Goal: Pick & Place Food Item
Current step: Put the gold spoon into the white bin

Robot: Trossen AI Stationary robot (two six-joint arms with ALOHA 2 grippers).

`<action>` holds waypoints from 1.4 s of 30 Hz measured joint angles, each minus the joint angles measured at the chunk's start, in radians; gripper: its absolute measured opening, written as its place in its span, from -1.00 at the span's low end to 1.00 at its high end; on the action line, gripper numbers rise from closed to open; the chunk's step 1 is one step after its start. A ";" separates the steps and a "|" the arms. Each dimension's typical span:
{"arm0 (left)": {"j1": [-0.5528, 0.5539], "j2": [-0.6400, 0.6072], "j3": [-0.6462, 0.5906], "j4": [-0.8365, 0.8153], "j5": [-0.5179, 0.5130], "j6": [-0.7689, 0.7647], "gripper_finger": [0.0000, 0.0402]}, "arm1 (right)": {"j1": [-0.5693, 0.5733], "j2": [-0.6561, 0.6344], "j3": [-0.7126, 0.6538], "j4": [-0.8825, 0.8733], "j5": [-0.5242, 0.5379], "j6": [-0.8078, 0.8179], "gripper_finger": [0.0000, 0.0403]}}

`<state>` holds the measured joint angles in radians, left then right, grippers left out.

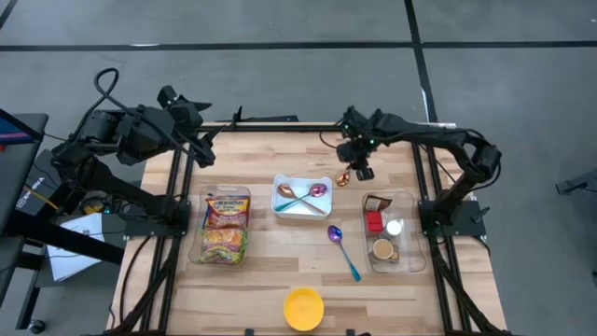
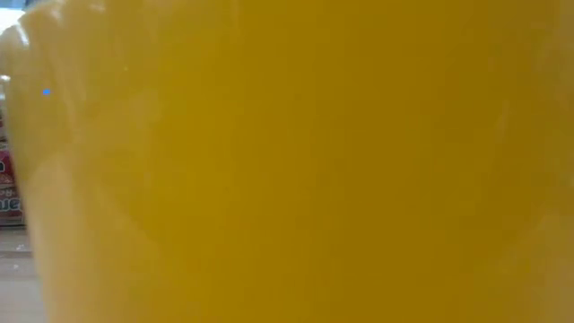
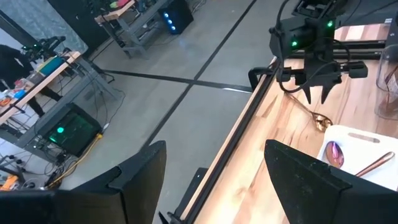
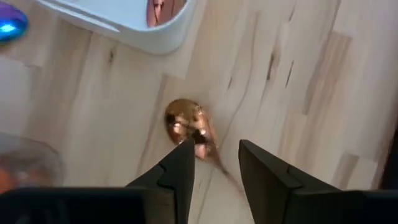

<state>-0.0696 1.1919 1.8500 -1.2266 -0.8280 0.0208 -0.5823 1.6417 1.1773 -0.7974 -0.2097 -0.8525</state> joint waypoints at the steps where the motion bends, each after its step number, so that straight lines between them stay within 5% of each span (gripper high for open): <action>1: 0.000 0.000 0.000 -0.003 0.000 0.000 0.32 | 0.004 -0.001 -0.020 0.027 0.001 -0.015 -0.41; 14: 0.000 0.000 0.000 -0.012 0.051 -0.003 0.32 | 0.005 -0.001 -0.170 0.261 0.072 -0.167 -0.33; 28: -0.002 0.000 0.000 -0.011 0.099 -0.004 0.32 | 0.027 0.078 -0.208 0.253 0.208 -0.203 0.13; 42: -0.003 0.000 0.000 -0.007 0.146 -0.030 0.32 | 0.039 0.151 -0.203 0.240 0.212 -0.198 -0.13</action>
<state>-0.0727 1.1919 1.8500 -1.2339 -0.6819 -0.0090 -0.5434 1.7931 0.9741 -0.5574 0.0019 -1.0504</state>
